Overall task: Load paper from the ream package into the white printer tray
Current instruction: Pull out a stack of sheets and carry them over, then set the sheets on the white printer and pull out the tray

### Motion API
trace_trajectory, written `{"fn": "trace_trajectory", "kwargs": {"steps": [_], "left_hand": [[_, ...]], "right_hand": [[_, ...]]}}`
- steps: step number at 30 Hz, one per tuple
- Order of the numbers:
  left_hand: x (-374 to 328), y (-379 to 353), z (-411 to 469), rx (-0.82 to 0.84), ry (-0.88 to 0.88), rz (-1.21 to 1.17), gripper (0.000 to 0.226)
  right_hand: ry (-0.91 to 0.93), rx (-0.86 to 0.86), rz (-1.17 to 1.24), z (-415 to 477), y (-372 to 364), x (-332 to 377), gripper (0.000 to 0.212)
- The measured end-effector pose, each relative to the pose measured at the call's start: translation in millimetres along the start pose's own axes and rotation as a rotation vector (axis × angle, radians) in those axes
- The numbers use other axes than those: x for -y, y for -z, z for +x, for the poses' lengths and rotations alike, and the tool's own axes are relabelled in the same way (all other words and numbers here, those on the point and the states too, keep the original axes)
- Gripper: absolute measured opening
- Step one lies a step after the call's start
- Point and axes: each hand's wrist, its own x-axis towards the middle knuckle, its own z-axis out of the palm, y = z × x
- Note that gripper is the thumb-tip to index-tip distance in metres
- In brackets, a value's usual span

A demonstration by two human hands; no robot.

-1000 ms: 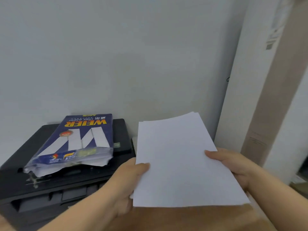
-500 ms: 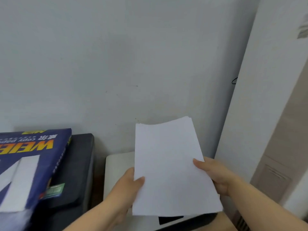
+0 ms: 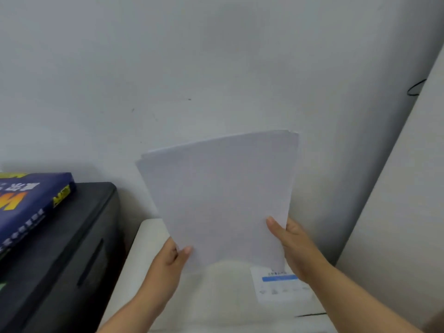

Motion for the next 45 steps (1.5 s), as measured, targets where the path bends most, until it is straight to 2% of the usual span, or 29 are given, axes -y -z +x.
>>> {"fn": "trace_trajectory", "kwargs": {"steps": [3,6,7,10,11,12,13,16,17,20,23,29,37,40,43,45], "left_hand": [[10.9,-5.1,1.7,0.007,-0.006,0.049,0.036],[18.9,-9.1,7.7,0.020,-0.029,0.048,0.034],[19.2,-10.5,9.1,0.023,-0.037,0.047,0.035],[21.3,-15.5,12.1,0.073,0.012,0.052,0.028],[22.1,-16.0,12.6,0.091,0.030,0.054,0.024],[22.8,-16.6,13.5,0.093,0.046,0.057,0.024],[23.0,-16.6,14.1,0.085,0.057,0.059,0.025],[22.7,-13.7,15.7,0.037,0.070,-0.013,0.024],[22.1,-12.5,15.1,0.030,0.087,-0.051,0.024],[20.5,-12.0,5.5,0.049,0.139,-0.111,0.023],[29.0,-14.6,-5.8,0.028,0.220,-0.053,0.021],[45.5,-16.0,-11.0,-0.058,0.326,0.256,0.025],[47.5,-25.2,-6.2,-0.056,0.287,0.656,0.038],[47.7,-26.2,-8.6,-0.077,0.266,0.752,0.043],[50.3,-26.0,-14.2,-0.132,0.195,0.958,0.048],[48.7,-24.2,-17.6,-0.165,0.150,1.062,0.052]], "right_hand": [[0.006,0.040,-0.023,8.3,0.0,-15.3,0.028],[-0.033,0.005,-0.039,14.6,2.4,-21.6,0.017],[-0.052,0.001,-0.060,16.2,4.2,-24.0,0.026],[-0.135,-0.032,-0.174,16.9,6.4,-32.7,0.084],[-0.176,-0.036,-0.203,17.4,7.8,-37.9,0.098],[-0.207,-0.027,-0.223,16.1,8.1,-39.5,0.103],[-0.208,-0.013,-0.235,16.8,8.1,-40.3,0.096],[-0.130,0.005,-0.196,16.8,6.3,-29.0,0.034],[-0.118,0.024,-0.151,15.5,7.5,-26.9,0.023],[-0.139,0.039,-0.101,4.9,8.4,-27.0,0.013],[-0.176,-0.037,-0.197,-5.8,4.2,-39.9,0.008],[-0.222,-0.145,-0.510,-7.8,-5.0,-71.6,0.030],[-0.223,-0.176,-1.121,-2.4,-10.7,-68.4,0.051],[-0.154,-0.199,-1.246,-1.9,-9.8,-67.8,0.059],[-0.069,-0.217,-1.366,-3.5,-4.4,-71.6,0.071],[-0.025,-0.222,-1.324,-7.1,-0.9,-69.1,0.073]]}}
